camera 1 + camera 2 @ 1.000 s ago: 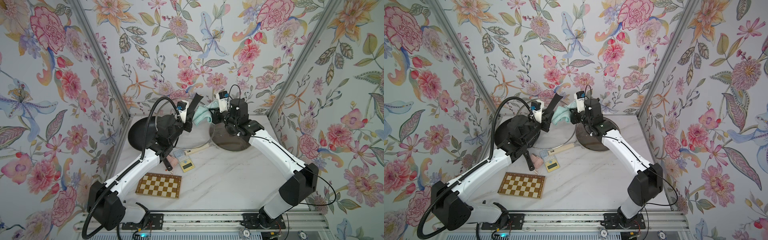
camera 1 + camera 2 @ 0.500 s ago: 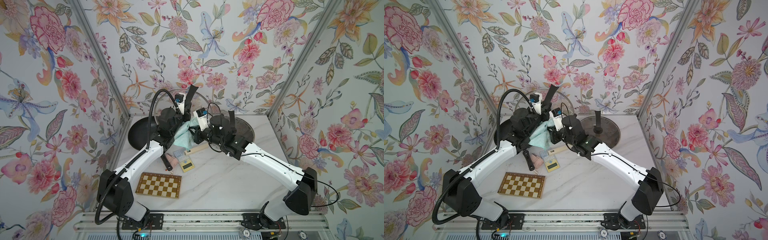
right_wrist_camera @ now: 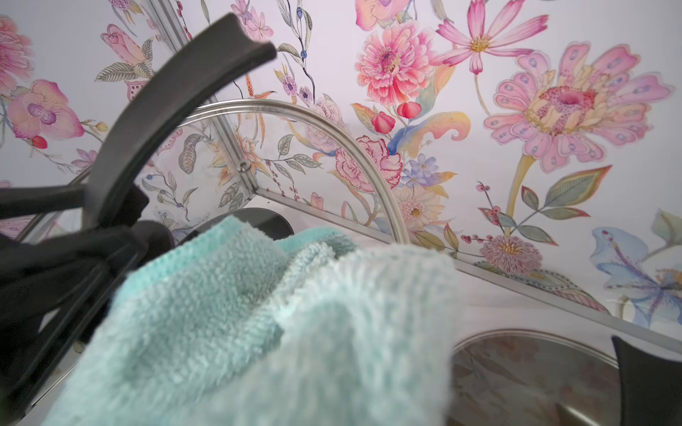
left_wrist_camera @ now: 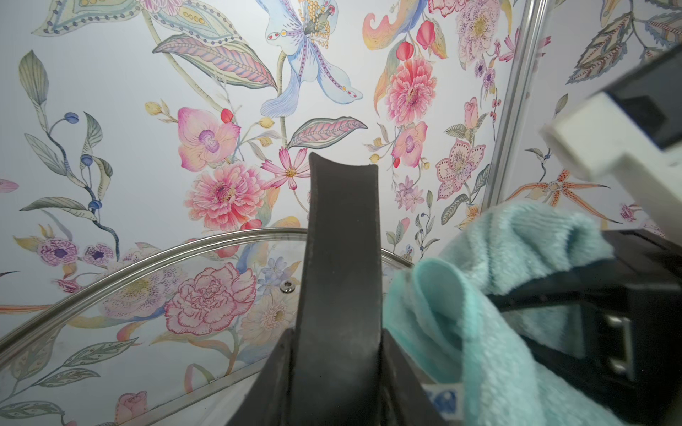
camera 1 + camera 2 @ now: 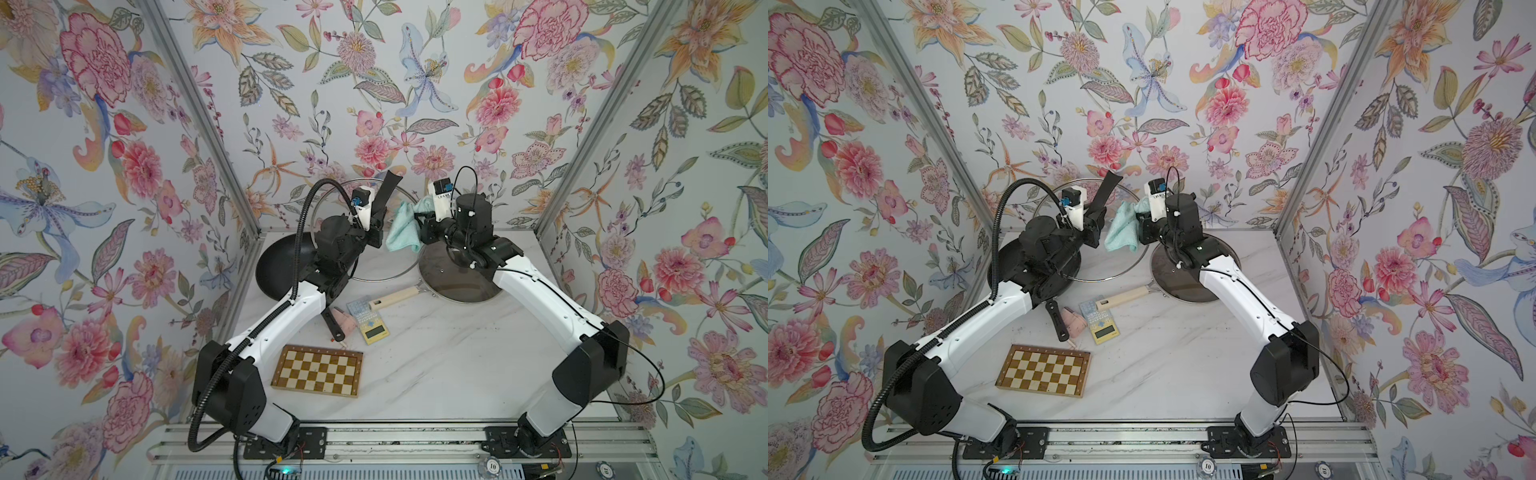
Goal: Wipe the pot lid with a cloth
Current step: Wipe the pot lid.
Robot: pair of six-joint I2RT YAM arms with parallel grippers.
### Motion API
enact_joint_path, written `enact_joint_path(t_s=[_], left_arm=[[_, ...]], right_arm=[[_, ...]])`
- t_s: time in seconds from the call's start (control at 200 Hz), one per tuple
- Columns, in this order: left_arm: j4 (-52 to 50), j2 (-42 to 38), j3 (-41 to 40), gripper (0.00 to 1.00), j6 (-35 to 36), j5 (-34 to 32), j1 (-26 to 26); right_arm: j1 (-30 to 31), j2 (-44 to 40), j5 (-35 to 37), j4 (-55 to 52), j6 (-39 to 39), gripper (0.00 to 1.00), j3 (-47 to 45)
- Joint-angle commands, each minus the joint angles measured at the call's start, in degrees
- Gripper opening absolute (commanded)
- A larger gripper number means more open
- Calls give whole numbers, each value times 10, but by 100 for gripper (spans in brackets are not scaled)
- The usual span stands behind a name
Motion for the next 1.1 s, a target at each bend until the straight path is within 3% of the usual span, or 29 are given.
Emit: enact_joint_path(t_s=[0.0,0.23,0.54,0.786,0.961,1.096], left_arm=[[125,-45,63,0,-27,80,-24],[112,-45,67,0,-22,88,-36],[121,-18,107,0,-3,38,-35],[144,42,151,0,-15,35,-32],[164,76,178,0,-37,30,-27],[160,74,175,0,-39,44,-27]], right_arm=[[1,61,-16,-5,-16,2,56],[-11,114,-29,28,8,1,85],[-14,-75,35,20,31,0,-192],[68,-204,121,12,90,0,-323],[150,-213,122,45,102,0,-337],[154,-192,133,39,94,1,-322]])
